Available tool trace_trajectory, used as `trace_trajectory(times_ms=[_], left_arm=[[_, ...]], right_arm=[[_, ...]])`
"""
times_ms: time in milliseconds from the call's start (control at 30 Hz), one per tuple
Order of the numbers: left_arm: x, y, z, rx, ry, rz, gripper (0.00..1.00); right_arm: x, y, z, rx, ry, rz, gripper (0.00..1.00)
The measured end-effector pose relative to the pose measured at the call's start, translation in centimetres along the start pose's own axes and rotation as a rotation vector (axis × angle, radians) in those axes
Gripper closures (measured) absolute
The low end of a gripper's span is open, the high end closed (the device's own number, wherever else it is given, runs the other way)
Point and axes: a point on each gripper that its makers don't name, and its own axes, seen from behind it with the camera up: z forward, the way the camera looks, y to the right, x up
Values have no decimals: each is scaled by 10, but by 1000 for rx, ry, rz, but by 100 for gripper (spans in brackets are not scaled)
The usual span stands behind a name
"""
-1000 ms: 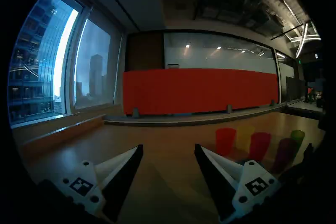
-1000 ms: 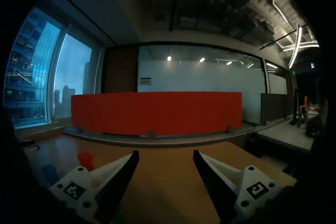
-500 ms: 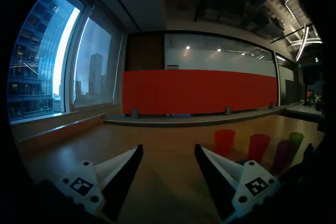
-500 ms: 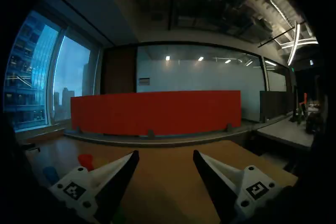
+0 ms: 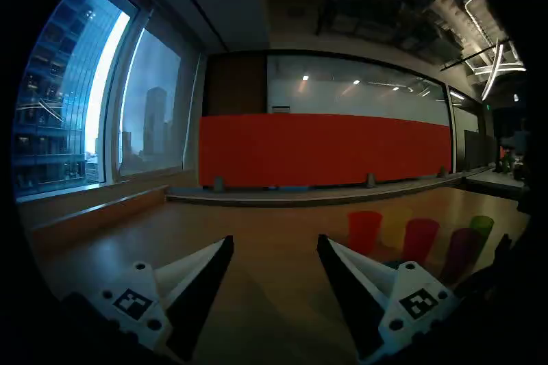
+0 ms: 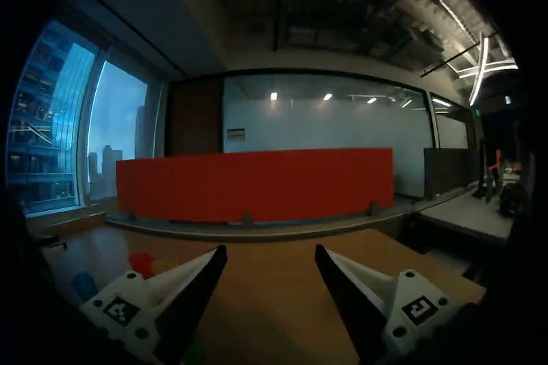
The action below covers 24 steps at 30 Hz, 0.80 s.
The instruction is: Pour water
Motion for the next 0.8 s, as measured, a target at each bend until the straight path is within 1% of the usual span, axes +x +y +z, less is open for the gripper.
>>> trace_trajectory(times_ms=[267,567,800], left_arm=[[0,0,-1,2,0,0,10],[-1,0,-1,2,0,0,9],[-1,0,-1,2,0,1,9]], right_arm=[[-1,2,0,1,1,2,0],[-7,3,-1,4,-1,-11,0],[-8,1,-3,6,16,-53,0]])
